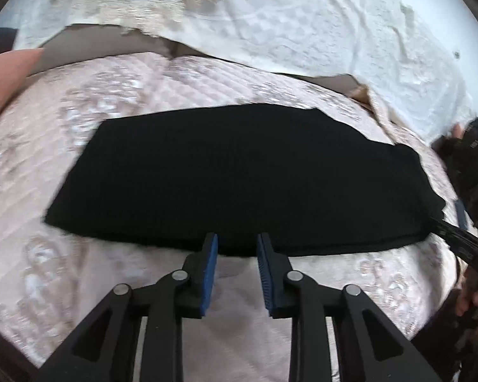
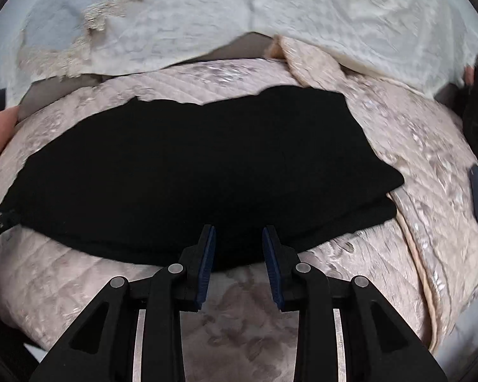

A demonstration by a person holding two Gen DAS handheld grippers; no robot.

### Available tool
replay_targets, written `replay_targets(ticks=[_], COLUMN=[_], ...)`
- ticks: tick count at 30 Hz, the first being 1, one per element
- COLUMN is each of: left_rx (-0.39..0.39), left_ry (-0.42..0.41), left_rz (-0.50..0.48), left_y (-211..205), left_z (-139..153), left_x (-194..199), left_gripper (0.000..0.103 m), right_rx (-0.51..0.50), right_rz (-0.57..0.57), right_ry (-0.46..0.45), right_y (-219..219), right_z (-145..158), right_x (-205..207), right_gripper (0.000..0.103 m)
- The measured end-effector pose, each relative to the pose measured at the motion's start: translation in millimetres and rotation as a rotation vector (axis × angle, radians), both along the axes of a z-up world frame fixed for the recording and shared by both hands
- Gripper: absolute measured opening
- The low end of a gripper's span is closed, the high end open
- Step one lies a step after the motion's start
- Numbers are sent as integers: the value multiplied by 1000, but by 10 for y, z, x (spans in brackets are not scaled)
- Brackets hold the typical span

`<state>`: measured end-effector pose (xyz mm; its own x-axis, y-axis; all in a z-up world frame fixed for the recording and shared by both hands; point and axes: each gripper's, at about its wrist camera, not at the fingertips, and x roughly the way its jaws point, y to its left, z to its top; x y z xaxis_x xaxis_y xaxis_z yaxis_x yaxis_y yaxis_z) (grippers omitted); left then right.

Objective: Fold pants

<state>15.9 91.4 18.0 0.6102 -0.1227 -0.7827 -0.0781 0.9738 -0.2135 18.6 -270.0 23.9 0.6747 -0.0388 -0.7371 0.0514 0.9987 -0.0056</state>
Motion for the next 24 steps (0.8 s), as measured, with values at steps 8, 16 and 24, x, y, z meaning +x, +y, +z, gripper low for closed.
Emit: replay_targets(ticks=[8,16,24], left_rx=[28,23,-150], left_ry=[-14,5,40], left_rz=[114,141,249], left_y=[262,354,728], left_z=[128,50,-149], left_x=[-126,-172,-259], left_gripper=[31,31,34], right_rx=[-9,-14,-23], right_rz=[109,141,142], right_ry=[-34,-6,34], right_y=[381,615,708], right_z=[56,18,-51], right_x=[-52,-64,-45], right_gripper=[41,41,41])
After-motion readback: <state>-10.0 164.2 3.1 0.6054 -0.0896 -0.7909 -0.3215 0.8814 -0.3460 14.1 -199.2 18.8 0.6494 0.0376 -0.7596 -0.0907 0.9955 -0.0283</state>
